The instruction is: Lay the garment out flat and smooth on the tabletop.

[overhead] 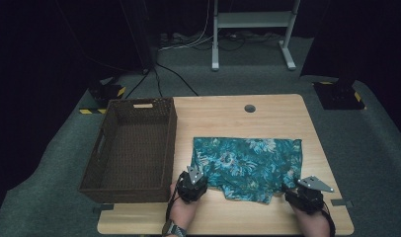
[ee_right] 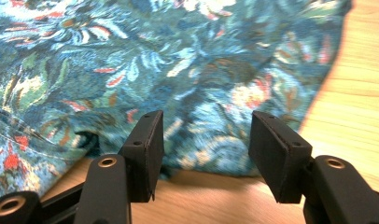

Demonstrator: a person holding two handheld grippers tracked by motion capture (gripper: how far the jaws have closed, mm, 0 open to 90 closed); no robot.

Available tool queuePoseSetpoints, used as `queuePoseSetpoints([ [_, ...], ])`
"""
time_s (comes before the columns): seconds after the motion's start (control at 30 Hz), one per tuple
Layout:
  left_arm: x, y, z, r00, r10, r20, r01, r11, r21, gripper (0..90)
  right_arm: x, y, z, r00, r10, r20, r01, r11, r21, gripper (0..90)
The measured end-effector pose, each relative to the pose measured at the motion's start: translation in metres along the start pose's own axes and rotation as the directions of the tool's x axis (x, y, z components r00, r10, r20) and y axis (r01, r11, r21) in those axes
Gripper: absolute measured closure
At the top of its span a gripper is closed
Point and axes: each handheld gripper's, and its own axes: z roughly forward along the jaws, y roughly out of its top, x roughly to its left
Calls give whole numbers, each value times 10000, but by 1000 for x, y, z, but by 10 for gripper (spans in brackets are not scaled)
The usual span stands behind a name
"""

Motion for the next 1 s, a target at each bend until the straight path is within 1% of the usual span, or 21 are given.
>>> queuePoseSetpoints([
  [0.07,0,0,0,10000,4,33,-4,10000,-4,686,-3,-1,-4,9999,26,134,-26,10000,-41,451],
  [0.13,0,0,-1,10000,63,52,-63,10000,16,687,-6,-3,-7,9993,51,364,-50,10000,-22,450],
  [0.27,0,0,0,10000,-28,73,28,10000,-5,679,-13,-6,-12,9980,172,605,-169,9998,-60,461],
  [0.37,0,0,-1,10000,64,22,-64,10000,14,679,-16,-7,-9,9974,300,653,-301,9995,1,480],
  [0.4,0,0,-1,10000,70,15,-70,10000,11,680,-16,-7,-8,9975,274,656,-282,9995,107,489],
  [0.5,-1,0,-1,9999,113,10,-113,9999,12,684,-16,-3,-4,9974,135,707,-146,9998,150,520],
  [0.57,0,0,-1,10000,76,29,-76,10000,-1,692,-17,-1,0,9969,166,769,-182,9996,200,546],
  [0.67,-1,0,-1,9999,127,91,-127,9999,8,710,-19,-1,4,9969,209,758,-234,9992,320,578],
  [0.7,-1,0,-1,9998,154,91,-154,9999,4,722,-20,-1,7,9975,221,673,-252,9986,458,596],
  [0.73,-1,-1,-1,9998,165,96,-165,9999,-5,728,-19,-2,8,9982,139,577,-169,9985,527,630],
  [0.83,-1,0,-1,9998,147,127,-147,9999,14,730,-17,-2,8,9987,80,506,-109,9983,570,695],
  [0.93,0,-1,-1,9997,103,213,-103,9999,18,738,-16,-3,7,9995,0,331,-18,9986,536,768],
  [1.0,0,-1,-1,9997,69,232,-69,10000,26,744,-15,-3,7,9995,-69,311,52,9985,536,786],
])
